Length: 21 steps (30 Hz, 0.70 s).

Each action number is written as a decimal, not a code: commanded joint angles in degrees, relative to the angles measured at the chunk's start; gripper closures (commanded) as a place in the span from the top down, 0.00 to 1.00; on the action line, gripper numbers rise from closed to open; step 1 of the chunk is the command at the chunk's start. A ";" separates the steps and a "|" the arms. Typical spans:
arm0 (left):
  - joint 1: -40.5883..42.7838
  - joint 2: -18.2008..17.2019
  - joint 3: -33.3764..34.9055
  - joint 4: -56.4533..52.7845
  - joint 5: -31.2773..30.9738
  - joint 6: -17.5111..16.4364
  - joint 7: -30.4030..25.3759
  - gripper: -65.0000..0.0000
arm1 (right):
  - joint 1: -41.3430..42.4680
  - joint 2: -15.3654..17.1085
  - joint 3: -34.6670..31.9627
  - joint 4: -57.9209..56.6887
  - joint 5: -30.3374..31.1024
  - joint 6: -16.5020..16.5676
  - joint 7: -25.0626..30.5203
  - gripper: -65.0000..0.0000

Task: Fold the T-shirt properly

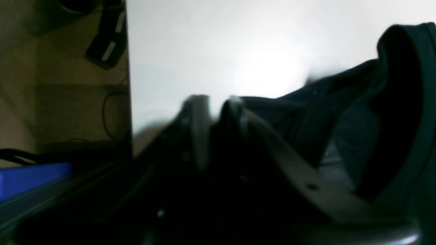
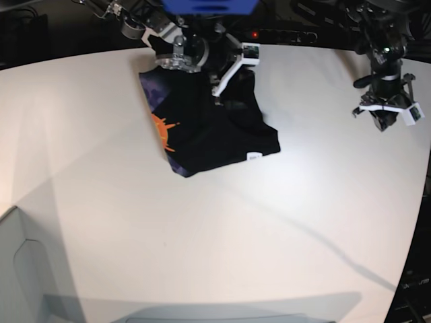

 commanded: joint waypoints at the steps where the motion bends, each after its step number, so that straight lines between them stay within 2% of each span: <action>1: 0.01 -0.70 0.45 1.18 -0.06 0.04 -1.10 0.22 | -0.16 0.01 -0.12 2.49 1.38 0.82 1.44 0.29; 5: 0.27 -0.43 2.56 2.06 -0.06 0.04 -1.10 0.22 | -0.25 -0.25 0.06 6.62 1.46 0.82 1.44 0.49; 7: 0.27 1.06 3.17 2.94 -0.06 0.04 -1.10 0.23 | 0.28 -0.25 0.50 8.11 1.46 0.82 1.44 0.54; 14: 0.71 7.48 7.65 3.29 -2.17 0.04 -1.10 0.50 | 0.37 -2.80 13.15 9.17 1.55 0.82 1.97 0.56; 18: 1.59 7.83 17.06 2.94 -7.89 0.39 -1.10 0.50 | 2.74 -4.38 21.77 9.08 1.64 0.82 1.44 0.56; 21: 2.38 7.92 25.06 2.33 -8.85 0.65 -1.10 0.50 | 3.97 -4.47 25.99 9.08 1.64 0.82 1.44 0.56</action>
